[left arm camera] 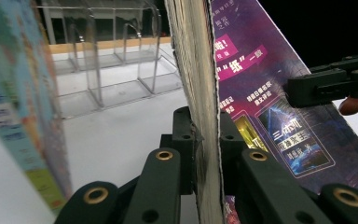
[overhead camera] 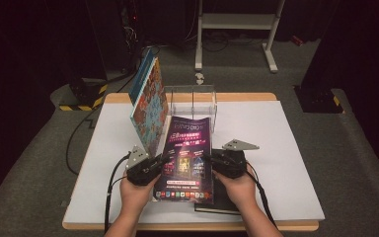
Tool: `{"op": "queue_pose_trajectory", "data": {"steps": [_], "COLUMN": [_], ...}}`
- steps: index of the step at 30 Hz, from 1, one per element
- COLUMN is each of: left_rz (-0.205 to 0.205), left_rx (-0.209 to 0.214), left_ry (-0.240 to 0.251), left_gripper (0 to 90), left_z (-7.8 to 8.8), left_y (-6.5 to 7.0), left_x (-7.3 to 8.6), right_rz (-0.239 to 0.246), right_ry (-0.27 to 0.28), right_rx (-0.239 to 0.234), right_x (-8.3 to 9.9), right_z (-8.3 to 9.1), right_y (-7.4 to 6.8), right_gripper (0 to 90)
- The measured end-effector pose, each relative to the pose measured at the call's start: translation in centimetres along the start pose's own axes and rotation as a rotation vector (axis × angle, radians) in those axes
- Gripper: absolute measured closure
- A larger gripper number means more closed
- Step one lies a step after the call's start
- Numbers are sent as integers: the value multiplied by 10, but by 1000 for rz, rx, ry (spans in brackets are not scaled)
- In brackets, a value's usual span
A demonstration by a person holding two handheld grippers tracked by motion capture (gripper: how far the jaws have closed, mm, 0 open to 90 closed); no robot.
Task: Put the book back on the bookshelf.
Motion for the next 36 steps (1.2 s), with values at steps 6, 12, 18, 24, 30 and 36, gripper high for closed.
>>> {"op": "queue_pose_trajectory", "data": {"steps": [6, 12, 18, 24, 30, 36], "left_rz": [5, 6, 14, 10, -13, -26], "left_rx": [-21, -44, -56, -59, -67, -78], "left_ry": [12, 23, 32, 44, 54, 77], "left_gripper": [828, 832, 834, 834, 835, 836], "left_z": [8, 16, 21, 23, 19, 9], "left_y": [-10, -19, -25, -25, -22, -20], "left_x": [-2, -3, -3, -6, -12, -20], "right_rz": [6, 11, 17, 25, 21, -6], "right_ry": [-1, 2, 1, 6, 15, 31], "right_rx": [-15, -33, -45, -44, -36, -23], "right_x": [-7, -11, -13, -16, -19, -25], "right_z": [-10, -21, -28, -29, -28, -31], "right_y": [-9, -18, -24, -26, -24, -14], "right_gripper": [730, 733, 737, 741, 747, 757]}}
Point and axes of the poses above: each handheld gripper's, and its own axes: z roughly backward along the jaws, x roughly out of its underside, y roughly to its right, the point moved 8 cm from there along -z, roughly forward along the jaws, and after that the axes turned 11 degrees about z, right-handed, at the moved point
